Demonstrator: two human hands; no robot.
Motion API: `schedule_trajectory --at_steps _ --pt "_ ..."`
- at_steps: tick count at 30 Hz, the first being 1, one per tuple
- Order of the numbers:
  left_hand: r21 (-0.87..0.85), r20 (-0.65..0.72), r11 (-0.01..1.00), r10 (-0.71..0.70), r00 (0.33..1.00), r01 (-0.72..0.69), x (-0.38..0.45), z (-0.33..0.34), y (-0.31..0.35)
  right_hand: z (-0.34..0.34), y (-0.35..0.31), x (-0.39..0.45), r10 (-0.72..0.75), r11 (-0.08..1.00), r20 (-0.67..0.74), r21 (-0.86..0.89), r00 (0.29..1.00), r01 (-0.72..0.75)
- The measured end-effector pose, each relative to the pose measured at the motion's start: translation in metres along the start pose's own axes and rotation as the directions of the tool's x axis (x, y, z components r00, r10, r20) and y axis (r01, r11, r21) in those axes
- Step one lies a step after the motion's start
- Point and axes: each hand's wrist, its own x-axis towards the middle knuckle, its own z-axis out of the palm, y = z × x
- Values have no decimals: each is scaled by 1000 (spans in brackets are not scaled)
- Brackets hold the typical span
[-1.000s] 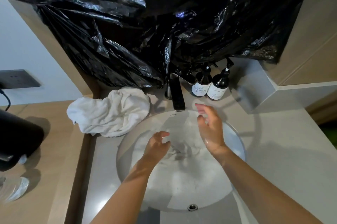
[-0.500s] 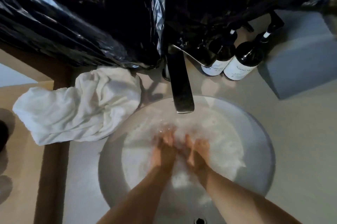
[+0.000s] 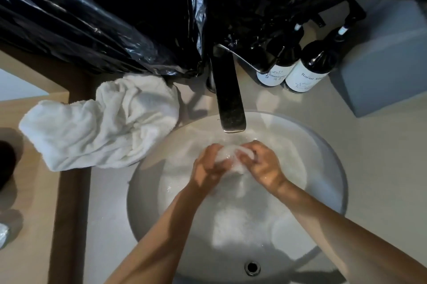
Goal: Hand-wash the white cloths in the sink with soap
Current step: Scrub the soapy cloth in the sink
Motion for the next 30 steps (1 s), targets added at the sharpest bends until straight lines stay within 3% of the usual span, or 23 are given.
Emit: schedule_trajectory --at_steps 5,7,10,14,17,21,24,27,30 --pt "-44 6 995 84 996 -84 -26 -21 32 -36 -28 -26 -199 969 30 154 979 192" --pt "-29 -7 993 116 993 -117 -39 -32 41 -45 -33 -33 -214 966 76 165 974 199" --pt "141 -17 975 174 985 -170 -61 -48 48 -48 -37 -48 -214 976 150 62 965 207" --pt "416 9 871 284 959 -262 -83 -53 28 -39 -30 -66 -284 940 275 -108 919 323" --pt "562 77 800 202 976 -209 -87 -49 8 -33 -19 -71 -205 949 393 -144 896 280" --pt "705 86 707 -9 996 -54 -79 -36 -16 -26 13 -58 -122 909 383 -327 916 258" --pt "613 74 781 93 993 -119 -64 -5 -14 -12 28 -48 -89 830 352 -491 932 265" --pt "607 19 784 148 989 -129 -49 28 -3 12 27 -44 -115 758 265 -600 957 257" --pt "613 8 790 5 1000 -8 -32 44 -10 34 27 -39 45 761 175 -644 984 80"
